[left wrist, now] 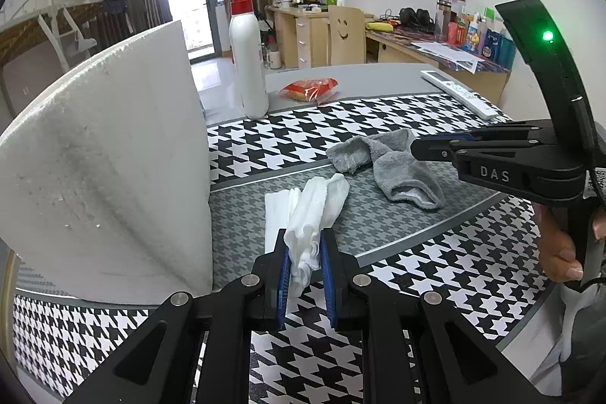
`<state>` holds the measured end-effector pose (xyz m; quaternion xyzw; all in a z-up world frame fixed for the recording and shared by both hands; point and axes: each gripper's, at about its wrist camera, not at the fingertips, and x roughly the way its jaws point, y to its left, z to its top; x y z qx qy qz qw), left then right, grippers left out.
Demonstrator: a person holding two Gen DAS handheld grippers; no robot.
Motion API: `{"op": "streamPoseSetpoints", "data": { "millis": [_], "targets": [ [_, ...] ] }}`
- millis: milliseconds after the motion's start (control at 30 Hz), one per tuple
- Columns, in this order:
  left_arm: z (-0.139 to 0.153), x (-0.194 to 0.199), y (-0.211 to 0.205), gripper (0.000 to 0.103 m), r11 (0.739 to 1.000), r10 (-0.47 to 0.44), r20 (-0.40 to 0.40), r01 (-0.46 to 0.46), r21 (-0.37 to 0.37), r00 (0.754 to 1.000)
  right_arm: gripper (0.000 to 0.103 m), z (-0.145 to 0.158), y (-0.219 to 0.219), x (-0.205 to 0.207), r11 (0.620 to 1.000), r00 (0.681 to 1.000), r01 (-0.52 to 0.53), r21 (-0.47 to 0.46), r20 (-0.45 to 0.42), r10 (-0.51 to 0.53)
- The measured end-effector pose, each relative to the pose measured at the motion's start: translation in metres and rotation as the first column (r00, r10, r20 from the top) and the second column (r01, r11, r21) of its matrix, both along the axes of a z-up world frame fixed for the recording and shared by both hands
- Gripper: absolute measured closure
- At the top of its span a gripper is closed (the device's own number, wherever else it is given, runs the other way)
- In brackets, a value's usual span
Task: Organize soft objects
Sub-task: 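Lift the white cloth with the left tool while the right regrips the grey sock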
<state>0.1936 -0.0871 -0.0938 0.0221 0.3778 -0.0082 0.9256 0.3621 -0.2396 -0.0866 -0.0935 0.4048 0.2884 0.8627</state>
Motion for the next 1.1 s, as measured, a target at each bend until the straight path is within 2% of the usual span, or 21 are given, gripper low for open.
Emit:
{"op": "streamPoseSetpoints", "data": {
  "millis": [200,267,300,333,433,867,1100],
  "targets": [
    [0.001,-0.001,0.001,0.086,1.0,-0.001,0.004,0.001,0.0,1.0,0.092,0.001,0.002,0.0,1.0,1.0,-0.017,0.022,-0.005,0.018],
    [0.002,-0.001,0.001,0.086,1.0,0.0,0.004,0.0,0.0,1.0,0.078,0.002,0.001,-0.002,0.999,1.0,-0.025,0.036,-0.003,0.025],
    [0.002,-0.001,0.001,0.086,1.0,-0.001,0.004,0.001,-0.001,1.0,0.053,0.003,0.0,-0.003,0.998,1.0,-0.023,0.054,0.0,0.023],
    [0.002,-0.001,0.001,0.086,1.0,-0.001,0.004,0.001,-0.001,1.0,0.036,0.005,-0.002,-0.005,0.997,1.0,-0.017,0.076,0.012,0.017],
    [0.002,-0.002,0.001,0.086,1.0,-0.003,0.004,0.003,-0.001,1.0,0.028,0.013,-0.005,-0.01,0.995,0.998,-0.012,0.1,0.064,0.006],
    [0.005,-0.003,0.002,0.086,1.0,-0.003,0.012,0.003,-0.008,1.0,0.026,0.007,0.016,-0.002,1.0,0.998,-0.015,-0.001,0.068,0.015],
    [0.007,-0.007,0.004,0.087,1.0,-0.013,0.028,0.013,-0.003,1.0,0.026,-0.005,0.02,0.01,1.0,1.0,0.001,-0.025,0.019,0.0]
  ]
}}
